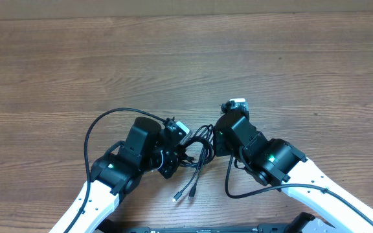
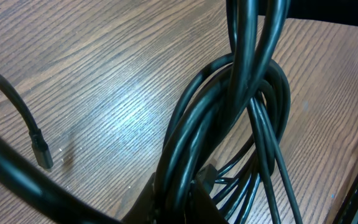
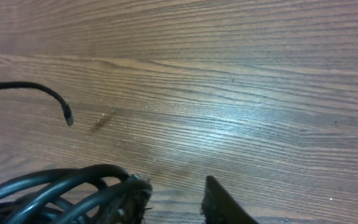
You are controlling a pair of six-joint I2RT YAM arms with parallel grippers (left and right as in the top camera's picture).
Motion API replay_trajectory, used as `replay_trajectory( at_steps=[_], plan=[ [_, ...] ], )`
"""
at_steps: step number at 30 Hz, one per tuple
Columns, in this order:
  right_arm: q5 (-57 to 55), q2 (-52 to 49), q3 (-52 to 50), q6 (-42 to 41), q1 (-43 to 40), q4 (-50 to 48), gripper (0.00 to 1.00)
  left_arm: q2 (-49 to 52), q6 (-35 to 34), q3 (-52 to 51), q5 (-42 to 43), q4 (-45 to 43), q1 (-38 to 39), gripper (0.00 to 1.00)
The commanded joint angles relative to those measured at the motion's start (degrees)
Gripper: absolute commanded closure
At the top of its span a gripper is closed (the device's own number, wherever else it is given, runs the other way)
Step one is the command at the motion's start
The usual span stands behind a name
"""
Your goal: Untangle cables
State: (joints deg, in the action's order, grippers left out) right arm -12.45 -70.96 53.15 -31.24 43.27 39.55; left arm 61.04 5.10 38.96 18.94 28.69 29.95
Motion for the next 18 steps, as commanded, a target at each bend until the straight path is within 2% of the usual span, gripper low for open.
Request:
replay_trajectory(
  at_steps=[1, 4, 7, 12, 18],
  plan=[
    [-2.3, -0.3, 1.1, -0.5, 0.0, -0.8, 0.69, -0.4, 1.6, 0.6, 2.1, -0.3, 0.0, 0.96],
    [0.8, -1.4, 1.1, -0.5, 0.0, -1.6, 0.7, -0.4, 1.6, 0.6, 2.6, -0.6, 0.0, 0.95],
    [4.3, -3.7, 1.1, -0.5, 0.0, -1.8, 0.76, -0.4, 1.6, 0.6, 3.3, -0.9, 0.0, 0.95],
    [2.6, -8.1, 1.1, -0.5, -0.1, -2.3, 0.96, -0.4, 1.6, 0.6, 3.2, -0.8, 0.0, 0.95],
    [-2.7, -8.5, 1.4, -0.3, -2.6, -3.6, 0.96, -0.4, 1.6, 0.6, 3.2, -0.3, 0.0, 0.95]
  ],
)
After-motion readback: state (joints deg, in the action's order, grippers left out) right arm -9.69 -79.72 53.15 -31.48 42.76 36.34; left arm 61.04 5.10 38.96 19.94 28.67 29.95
